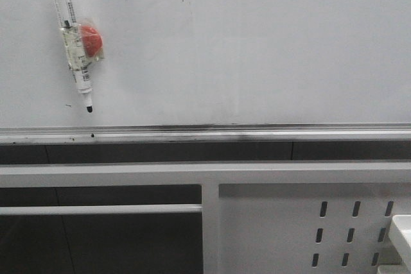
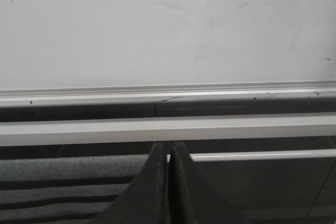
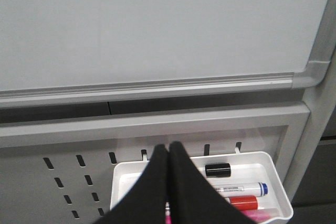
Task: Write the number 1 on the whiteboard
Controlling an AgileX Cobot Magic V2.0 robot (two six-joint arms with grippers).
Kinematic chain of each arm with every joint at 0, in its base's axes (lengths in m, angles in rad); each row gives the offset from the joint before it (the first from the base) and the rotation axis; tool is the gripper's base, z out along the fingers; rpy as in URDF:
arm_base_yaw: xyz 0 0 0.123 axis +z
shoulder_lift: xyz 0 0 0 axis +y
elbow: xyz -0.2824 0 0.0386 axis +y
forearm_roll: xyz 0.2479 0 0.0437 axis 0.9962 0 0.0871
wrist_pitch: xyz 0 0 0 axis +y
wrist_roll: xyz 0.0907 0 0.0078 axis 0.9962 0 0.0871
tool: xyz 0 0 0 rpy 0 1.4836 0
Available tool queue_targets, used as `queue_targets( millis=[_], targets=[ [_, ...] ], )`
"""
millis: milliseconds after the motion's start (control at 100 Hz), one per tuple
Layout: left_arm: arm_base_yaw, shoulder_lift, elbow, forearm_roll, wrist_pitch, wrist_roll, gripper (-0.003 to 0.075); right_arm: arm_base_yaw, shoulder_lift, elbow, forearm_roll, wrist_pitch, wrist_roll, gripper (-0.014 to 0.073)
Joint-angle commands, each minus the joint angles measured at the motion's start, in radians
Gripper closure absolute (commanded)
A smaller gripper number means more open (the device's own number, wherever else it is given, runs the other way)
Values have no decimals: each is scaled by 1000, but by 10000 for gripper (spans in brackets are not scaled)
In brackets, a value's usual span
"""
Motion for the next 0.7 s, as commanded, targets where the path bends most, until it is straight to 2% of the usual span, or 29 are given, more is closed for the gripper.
queue_targets(
  millis=[0,580,630,690],
  targets=[
    [-9,-23,34,-8,-55,-1,740,-6,-18,14,-14,-25,1,663],
    [-9,-23,34,-8,-55,-1,740,-6,-18,14,-14,-25,1,663],
    [-9,-23,34,-8,-58,-1,740,-6,-18,14,-43,-25,1,663],
    [-9,-23,34,-32,-91,-1,740,-6,-18,14,-44,-75,1,663]
  ],
)
